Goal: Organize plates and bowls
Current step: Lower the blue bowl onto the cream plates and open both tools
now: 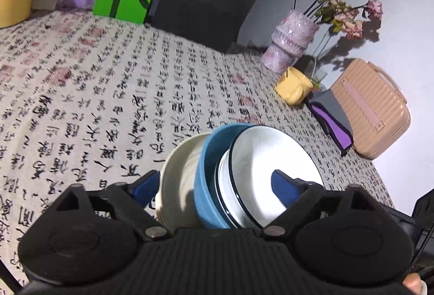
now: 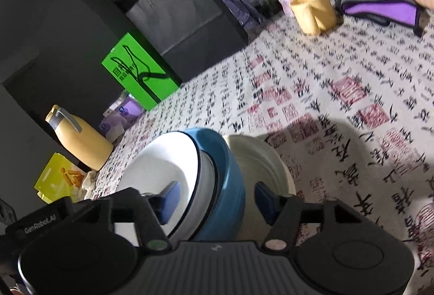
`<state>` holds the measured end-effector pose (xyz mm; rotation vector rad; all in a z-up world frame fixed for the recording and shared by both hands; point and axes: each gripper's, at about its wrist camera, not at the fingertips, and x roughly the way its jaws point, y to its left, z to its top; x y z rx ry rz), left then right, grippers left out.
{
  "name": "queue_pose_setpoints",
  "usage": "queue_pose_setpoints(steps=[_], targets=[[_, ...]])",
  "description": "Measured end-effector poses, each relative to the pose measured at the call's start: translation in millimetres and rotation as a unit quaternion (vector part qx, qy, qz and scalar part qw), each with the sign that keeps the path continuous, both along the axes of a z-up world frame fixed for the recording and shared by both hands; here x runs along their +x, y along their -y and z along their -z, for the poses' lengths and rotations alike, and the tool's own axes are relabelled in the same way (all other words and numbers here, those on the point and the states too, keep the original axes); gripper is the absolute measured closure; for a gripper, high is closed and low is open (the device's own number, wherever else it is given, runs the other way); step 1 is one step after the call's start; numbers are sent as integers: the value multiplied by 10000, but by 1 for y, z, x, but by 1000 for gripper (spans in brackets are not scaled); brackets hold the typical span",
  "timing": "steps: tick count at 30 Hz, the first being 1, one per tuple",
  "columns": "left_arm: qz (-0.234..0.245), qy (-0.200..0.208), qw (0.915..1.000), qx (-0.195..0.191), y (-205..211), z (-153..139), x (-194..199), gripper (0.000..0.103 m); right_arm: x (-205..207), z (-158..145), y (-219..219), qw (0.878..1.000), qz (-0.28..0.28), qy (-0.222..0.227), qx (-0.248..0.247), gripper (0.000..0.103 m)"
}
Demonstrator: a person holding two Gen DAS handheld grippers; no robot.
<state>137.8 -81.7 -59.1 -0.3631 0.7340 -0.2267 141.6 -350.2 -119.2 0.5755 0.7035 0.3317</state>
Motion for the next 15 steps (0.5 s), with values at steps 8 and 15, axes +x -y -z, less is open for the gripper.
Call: queue_pose_setpoints(steps=[8,15], targets=[[-271,958,9943,370,-1,-15,-41,0,-33,-18,-2,9941,96,953,-501,1],[-426,1560,9834,819,-1,-20,-78,0,-59,-23,-8,9873,143,1238,-981,0]])
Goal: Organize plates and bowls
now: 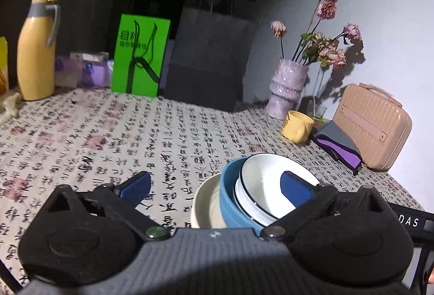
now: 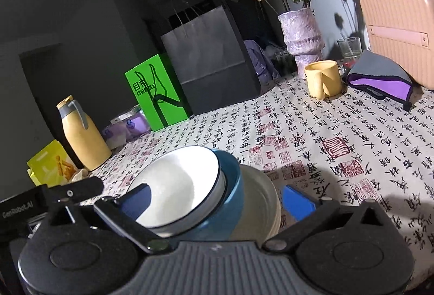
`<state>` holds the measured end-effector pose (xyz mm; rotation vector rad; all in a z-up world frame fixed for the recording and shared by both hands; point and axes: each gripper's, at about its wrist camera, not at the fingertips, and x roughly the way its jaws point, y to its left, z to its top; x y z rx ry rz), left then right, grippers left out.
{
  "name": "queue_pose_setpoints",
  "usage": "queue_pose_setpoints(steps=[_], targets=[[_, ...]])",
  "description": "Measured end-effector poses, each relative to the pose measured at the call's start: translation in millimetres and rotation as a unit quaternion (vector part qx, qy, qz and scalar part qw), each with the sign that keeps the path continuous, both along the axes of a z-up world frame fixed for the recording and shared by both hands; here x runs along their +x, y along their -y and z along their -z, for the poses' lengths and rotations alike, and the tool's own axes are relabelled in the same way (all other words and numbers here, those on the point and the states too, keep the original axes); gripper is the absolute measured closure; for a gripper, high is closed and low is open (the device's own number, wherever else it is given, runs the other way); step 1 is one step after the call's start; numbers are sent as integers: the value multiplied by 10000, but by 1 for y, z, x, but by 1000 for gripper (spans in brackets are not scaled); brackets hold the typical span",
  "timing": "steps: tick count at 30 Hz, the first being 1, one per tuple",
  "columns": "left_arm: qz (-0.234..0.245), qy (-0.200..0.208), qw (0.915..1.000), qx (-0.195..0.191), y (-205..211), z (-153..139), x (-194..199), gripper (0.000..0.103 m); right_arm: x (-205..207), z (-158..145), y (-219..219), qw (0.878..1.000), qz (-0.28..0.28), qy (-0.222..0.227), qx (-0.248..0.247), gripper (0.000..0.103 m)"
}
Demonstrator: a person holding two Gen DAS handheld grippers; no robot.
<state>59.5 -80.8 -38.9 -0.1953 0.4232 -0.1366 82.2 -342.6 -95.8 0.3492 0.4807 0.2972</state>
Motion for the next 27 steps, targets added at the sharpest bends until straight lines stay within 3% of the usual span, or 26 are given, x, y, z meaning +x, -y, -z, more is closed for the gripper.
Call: queue_pose_setpoints(steps=[6,17,27], targets=[[-26,157,9999,24,-6,2,-26,0,-30,-1,-6,9991,97,237,-325,0],[55,551,9974,470,-6,14,-82,0,-87,-4,-14,9932,276,713,-884,0],[115,661,9960,596,-7,27,-118,0,-125,2,-24,9898,294,779,-1153,0]])
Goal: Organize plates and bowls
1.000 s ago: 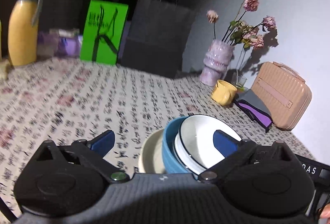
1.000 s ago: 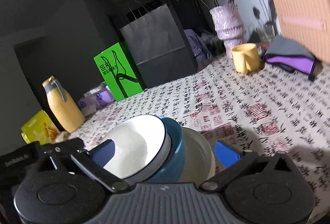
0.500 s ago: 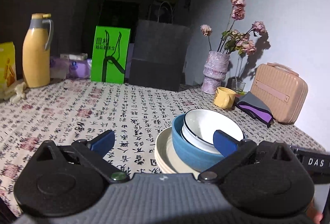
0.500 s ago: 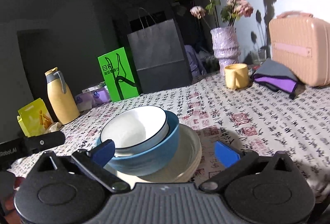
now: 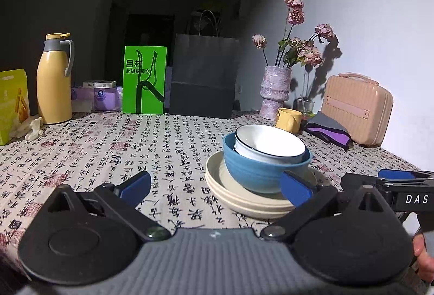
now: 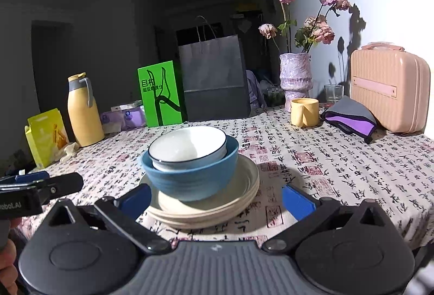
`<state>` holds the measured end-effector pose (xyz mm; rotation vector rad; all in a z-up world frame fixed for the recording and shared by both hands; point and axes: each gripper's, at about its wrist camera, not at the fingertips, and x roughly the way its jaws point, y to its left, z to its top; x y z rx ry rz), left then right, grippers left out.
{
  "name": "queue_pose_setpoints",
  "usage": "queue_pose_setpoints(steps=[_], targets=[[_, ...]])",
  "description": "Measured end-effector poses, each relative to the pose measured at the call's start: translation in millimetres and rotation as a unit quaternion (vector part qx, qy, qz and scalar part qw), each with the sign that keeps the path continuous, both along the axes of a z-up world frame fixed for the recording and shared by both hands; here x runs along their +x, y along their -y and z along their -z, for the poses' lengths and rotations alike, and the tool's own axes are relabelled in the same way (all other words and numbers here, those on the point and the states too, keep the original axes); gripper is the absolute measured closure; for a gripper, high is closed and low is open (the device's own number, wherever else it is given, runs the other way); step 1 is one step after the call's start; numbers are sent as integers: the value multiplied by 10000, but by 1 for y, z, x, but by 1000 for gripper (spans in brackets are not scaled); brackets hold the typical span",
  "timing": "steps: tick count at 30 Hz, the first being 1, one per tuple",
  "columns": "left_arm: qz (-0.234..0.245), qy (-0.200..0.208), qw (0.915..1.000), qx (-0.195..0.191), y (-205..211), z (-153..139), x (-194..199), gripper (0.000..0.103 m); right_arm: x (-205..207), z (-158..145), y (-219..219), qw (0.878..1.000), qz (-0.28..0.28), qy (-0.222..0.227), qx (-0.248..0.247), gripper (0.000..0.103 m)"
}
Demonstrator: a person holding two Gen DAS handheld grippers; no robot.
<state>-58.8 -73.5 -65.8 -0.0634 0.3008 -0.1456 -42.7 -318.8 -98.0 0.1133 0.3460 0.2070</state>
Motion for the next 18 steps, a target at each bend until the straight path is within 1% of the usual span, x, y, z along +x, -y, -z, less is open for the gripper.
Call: queue_pose_setpoints(steps=[9,18], targets=[[-35,-4,10000,-2,-3,8,-23,0,-29,8,2,10000,-53,50,-32,0],[-116,123,9999,28,-8,13,-42,0,-35,11,2,9998,-172,53,-22,0]])
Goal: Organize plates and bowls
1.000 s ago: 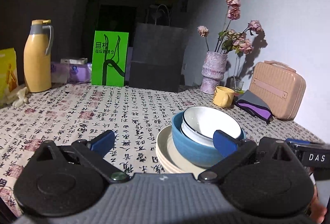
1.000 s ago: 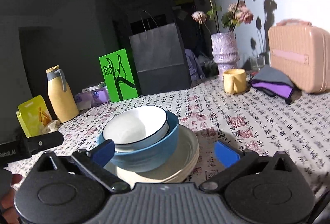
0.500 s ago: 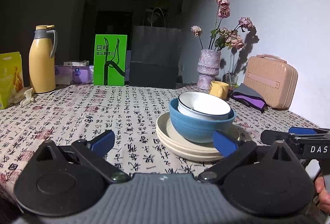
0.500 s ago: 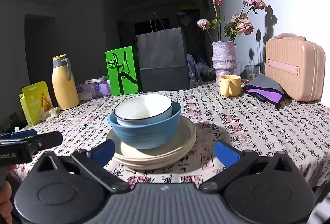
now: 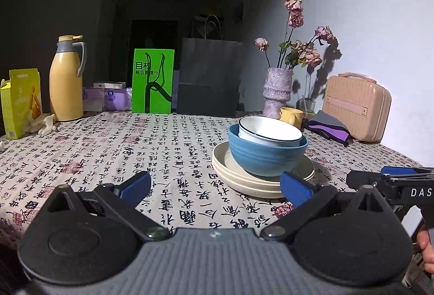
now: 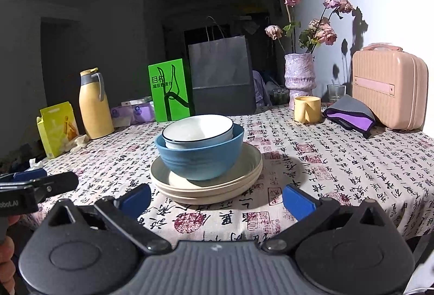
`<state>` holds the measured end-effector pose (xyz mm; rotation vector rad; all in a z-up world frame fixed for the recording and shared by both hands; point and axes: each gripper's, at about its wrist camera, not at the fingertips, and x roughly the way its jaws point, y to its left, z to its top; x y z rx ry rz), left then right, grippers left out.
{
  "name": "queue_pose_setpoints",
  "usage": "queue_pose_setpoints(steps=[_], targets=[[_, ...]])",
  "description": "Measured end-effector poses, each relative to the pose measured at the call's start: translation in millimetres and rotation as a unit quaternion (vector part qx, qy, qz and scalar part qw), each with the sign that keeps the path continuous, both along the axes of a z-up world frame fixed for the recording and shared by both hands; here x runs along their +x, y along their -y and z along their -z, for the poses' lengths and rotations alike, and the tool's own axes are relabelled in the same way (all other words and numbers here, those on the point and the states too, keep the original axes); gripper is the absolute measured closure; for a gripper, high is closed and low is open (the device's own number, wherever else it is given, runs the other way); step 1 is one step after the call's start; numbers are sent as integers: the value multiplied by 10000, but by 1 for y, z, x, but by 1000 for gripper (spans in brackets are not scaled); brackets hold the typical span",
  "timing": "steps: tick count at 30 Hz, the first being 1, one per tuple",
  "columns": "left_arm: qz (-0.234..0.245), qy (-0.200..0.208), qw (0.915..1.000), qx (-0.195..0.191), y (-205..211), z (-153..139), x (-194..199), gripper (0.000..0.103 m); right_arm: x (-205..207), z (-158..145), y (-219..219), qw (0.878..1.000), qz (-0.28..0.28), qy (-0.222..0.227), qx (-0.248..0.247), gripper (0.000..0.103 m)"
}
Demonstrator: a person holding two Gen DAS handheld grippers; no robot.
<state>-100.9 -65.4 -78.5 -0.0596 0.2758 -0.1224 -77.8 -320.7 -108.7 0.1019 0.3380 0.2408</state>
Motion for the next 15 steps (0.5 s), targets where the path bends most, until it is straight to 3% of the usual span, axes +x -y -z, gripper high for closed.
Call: queue_pose_setpoints(steps=[15], targets=[[-38,19,10000,-2,-8,6,-11,0,3,7,-10,9999,-99,-103,-13,0]])
